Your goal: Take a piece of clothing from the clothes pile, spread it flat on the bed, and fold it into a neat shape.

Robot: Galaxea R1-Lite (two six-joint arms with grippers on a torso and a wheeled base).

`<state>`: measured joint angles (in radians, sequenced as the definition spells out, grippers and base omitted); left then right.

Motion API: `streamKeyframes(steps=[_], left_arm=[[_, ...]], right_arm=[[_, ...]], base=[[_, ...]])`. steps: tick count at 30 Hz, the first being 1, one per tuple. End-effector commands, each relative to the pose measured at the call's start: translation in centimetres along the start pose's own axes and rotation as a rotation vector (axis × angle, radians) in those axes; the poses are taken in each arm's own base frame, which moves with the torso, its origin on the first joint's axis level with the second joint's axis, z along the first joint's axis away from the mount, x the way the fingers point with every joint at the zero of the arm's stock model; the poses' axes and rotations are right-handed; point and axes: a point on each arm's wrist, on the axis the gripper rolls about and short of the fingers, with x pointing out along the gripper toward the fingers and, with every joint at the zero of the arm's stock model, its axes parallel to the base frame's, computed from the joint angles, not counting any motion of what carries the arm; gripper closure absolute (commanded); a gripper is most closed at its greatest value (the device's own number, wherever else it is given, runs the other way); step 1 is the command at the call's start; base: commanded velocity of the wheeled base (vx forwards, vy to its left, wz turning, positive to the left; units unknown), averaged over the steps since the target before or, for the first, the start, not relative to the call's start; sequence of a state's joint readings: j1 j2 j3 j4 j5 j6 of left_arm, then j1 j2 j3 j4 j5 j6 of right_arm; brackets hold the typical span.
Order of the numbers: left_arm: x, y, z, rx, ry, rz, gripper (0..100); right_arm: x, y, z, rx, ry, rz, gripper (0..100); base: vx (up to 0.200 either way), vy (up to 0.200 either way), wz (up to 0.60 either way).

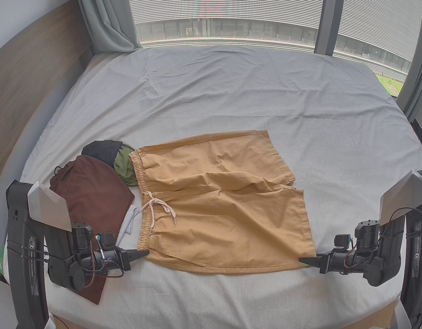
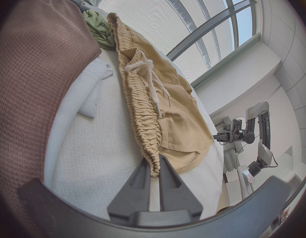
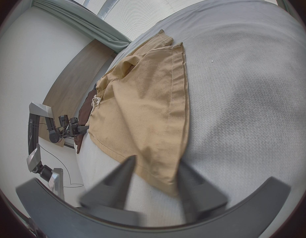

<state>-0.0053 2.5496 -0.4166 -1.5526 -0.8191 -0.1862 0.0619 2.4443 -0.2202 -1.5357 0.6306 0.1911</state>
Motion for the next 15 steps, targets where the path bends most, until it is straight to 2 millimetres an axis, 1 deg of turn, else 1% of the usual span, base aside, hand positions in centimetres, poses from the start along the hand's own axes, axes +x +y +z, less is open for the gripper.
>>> streamKeyframes(steps=[1, 9, 10, 11, 12, 13, 15], left_arm=[[0.0, 0.0, 0.0, 0.003, -0.003, 0.0, 100], [-0.5, -0.2, 0.1, -0.004, -0.006, 0.007, 100], [-1.8, -1.2, 0.3, -0.019, -0.004, 0.017, 100], [-2.2, -1.6, 0.2, -0.025, 0.002, 0.018, 100], [-2.2, -1.6, 0.2, -0.025, 0.002, 0.018, 100], [-2.8, -2.3, 0.2, -0.03, 0.008, 0.013, 100], [-3.4, -2.9, 0.2, -0.034, 0.014, -0.005, 100]], right_arm=[[0.2, -0.2, 0.1, -0.002, -0.008, -0.002, 100], [0.1, -0.2, -0.2, 0.009, 0.002, -0.012, 100], [-0.3, 0.2, -0.5, 0.012, 0.016, -0.011, 100], [-0.4, 0.3, -0.6, 0.013, 0.022, -0.01, 100], [-0.4, 0.3, -0.6, 0.013, 0.022, -0.01, 100], [-0.6, 0.6, -0.7, 0.01, 0.03, -0.009, 100], [-0.8, 1.0, -0.7, 0.001, 0.033, -0.002, 100]], base=[[0.0, 0.0, 0.0], [0.0, 0.0, 0.0], [0.0, 0.0, 0.0], [0.0, 0.0, 0.0], [0.0, 0.0, 0.0], [0.0, 0.0, 0.0], [0.0, 0.0, 0.0]])
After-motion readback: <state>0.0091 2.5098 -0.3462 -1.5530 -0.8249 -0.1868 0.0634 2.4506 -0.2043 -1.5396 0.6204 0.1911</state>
